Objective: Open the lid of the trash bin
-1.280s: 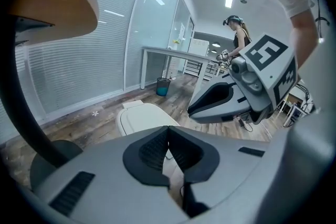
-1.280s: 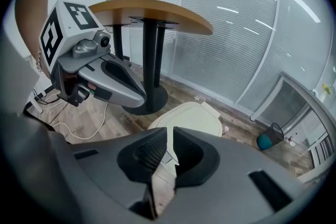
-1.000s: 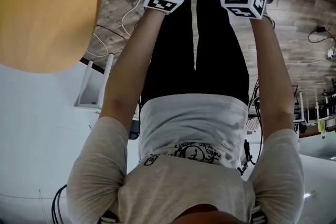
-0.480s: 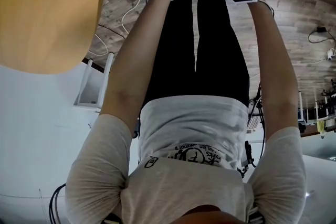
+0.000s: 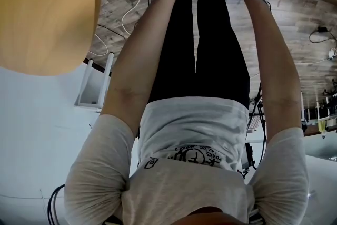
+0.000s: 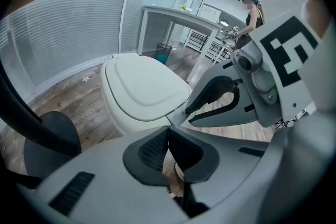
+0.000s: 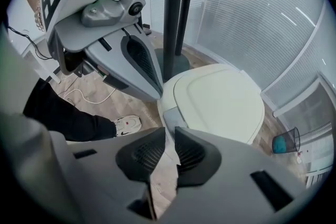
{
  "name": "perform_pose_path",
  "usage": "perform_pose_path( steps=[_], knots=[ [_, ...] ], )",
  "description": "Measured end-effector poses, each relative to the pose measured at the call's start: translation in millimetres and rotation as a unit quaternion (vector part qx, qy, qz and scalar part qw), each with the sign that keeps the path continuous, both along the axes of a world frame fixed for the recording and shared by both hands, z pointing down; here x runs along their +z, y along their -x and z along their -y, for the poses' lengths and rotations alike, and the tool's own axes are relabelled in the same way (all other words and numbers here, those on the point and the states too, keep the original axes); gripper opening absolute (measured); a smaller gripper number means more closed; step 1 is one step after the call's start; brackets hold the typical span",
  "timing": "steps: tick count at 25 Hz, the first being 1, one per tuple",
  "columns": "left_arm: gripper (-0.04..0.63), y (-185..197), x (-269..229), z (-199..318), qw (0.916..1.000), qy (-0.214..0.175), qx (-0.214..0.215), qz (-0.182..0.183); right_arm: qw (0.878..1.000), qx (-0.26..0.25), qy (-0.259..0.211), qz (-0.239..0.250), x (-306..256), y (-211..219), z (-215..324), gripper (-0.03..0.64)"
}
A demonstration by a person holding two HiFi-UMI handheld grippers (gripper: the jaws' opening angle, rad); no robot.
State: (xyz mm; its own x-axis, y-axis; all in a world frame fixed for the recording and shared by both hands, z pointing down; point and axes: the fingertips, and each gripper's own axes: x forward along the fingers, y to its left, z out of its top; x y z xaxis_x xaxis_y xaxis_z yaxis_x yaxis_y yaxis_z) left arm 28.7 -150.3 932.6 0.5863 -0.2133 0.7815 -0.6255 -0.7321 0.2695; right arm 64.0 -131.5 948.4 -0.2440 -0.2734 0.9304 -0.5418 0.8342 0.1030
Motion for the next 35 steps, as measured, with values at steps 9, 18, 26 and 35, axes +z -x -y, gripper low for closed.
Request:
perform_pose_path(
  steps=[9, 18, 26, 35],
  knots=[
    [0.018, 2, 7, 1, 0.9998, 0.005, 0.016, 0.01, 1.0, -0.012, 0.012, -0.02, 9, 2, -2, 0.066],
    [0.018, 16, -5, -3, 0.9993, 0.005, 0.024, 0.027, 0.999, -0.009, 0.035, -0.031, 2, 4, -3, 0.118],
    [0.018, 14, -53, 12, 0.9995, -0.028, 0.011, 0.007, 1.0, 0.02, 0.012, -0.012, -39, -6, 4, 0.109],
    [0.018, 7, -128, 15, 0.9975, -0.064, 0.004, -0.03, 0.996, 0.082, -0.018, 0.034, -116, -15, 14, 0.097]
  ],
)
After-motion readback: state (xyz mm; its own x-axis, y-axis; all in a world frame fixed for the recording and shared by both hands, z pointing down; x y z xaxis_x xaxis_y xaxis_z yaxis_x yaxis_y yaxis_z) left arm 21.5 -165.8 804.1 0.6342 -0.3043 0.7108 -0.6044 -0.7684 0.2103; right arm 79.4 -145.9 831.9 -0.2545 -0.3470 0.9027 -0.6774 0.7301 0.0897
